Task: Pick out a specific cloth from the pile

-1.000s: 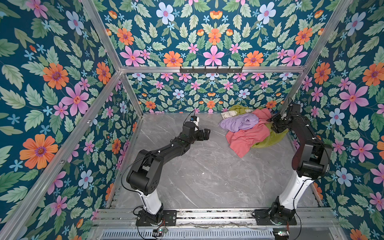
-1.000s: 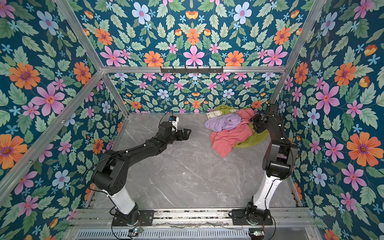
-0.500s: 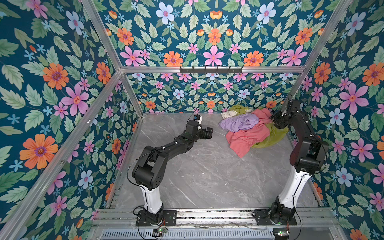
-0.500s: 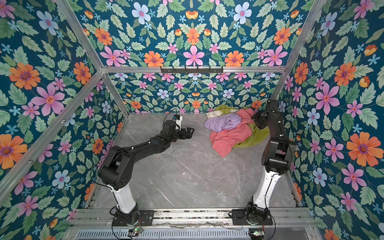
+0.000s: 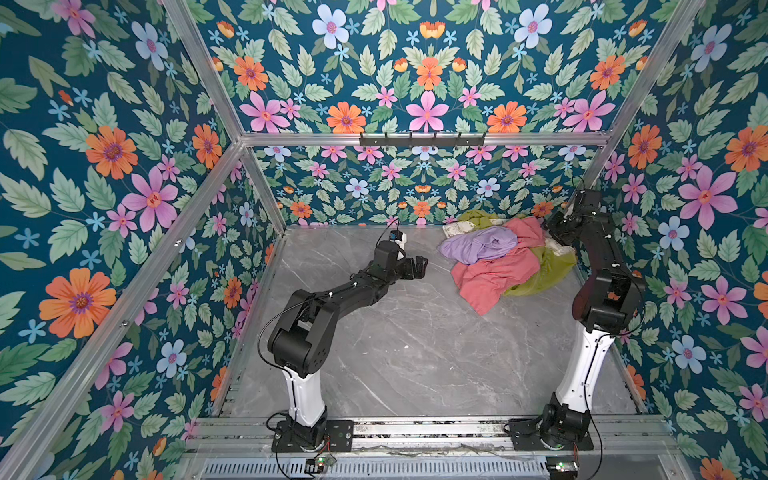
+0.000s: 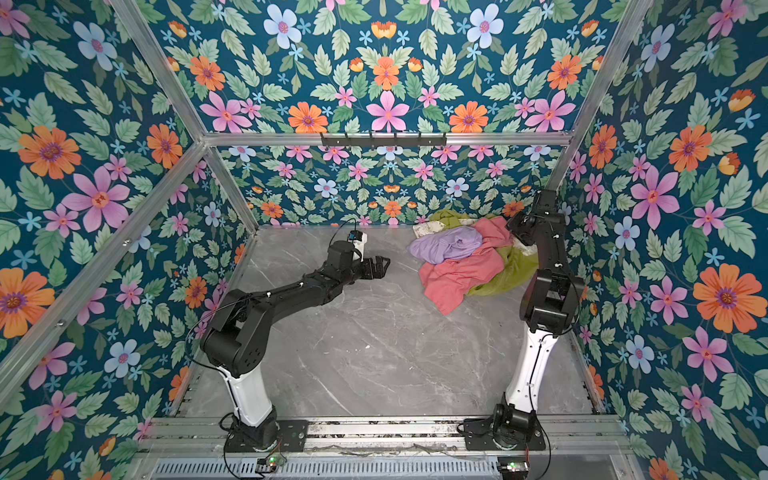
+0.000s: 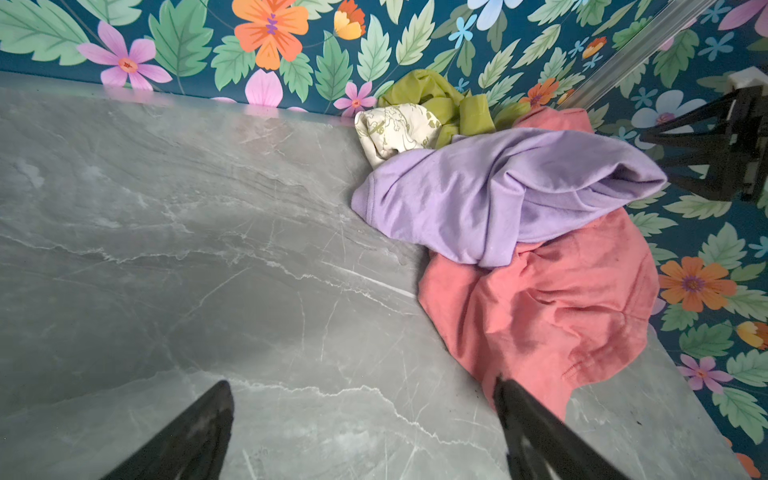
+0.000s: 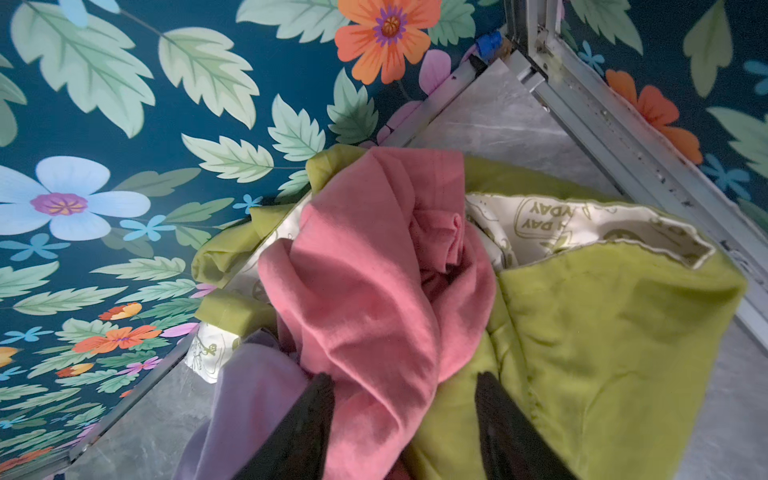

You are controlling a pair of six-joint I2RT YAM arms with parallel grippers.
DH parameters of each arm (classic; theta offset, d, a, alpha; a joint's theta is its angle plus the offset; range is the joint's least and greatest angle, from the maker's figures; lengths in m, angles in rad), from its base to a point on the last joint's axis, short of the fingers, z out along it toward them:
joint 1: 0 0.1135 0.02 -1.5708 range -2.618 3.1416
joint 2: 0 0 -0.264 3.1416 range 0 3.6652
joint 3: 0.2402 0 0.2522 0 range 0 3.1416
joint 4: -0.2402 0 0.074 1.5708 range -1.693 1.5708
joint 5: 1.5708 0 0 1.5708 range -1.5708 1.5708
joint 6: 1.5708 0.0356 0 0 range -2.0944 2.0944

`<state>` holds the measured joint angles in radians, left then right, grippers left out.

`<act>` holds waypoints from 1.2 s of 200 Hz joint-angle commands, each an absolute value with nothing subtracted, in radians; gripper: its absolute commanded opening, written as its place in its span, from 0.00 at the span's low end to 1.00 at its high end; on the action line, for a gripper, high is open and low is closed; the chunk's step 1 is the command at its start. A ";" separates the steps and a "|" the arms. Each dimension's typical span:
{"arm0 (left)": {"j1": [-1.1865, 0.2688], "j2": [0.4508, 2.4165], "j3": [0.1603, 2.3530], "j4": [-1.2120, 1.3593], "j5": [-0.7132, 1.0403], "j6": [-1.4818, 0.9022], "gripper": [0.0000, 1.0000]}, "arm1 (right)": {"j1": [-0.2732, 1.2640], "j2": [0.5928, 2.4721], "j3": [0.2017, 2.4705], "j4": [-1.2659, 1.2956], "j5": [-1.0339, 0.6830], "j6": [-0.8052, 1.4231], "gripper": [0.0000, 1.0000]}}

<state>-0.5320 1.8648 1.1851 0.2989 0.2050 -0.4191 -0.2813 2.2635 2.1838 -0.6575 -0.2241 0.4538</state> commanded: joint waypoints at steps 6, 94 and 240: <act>-0.532 1.880 1.189 0.329 0.220 -0.422 1.00 | -0.278 2.262 2.170 -0.545 -0.218 0.372 0.57; -0.532 1.924 1.189 0.365 0.238 -0.443 1.00 | -0.265 2.428 2.317 -0.532 -0.270 0.270 0.54; -0.534 1.950 1.210 0.357 0.237 -0.459 1.00 | -0.272 2.535 2.443 -0.508 -0.382 0.296 0.09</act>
<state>-0.5327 1.9469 1.2034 0.3424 0.2363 -0.4488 -0.2722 2.5477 2.4413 -0.5217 -0.3534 0.2855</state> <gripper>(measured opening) 0.998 0.124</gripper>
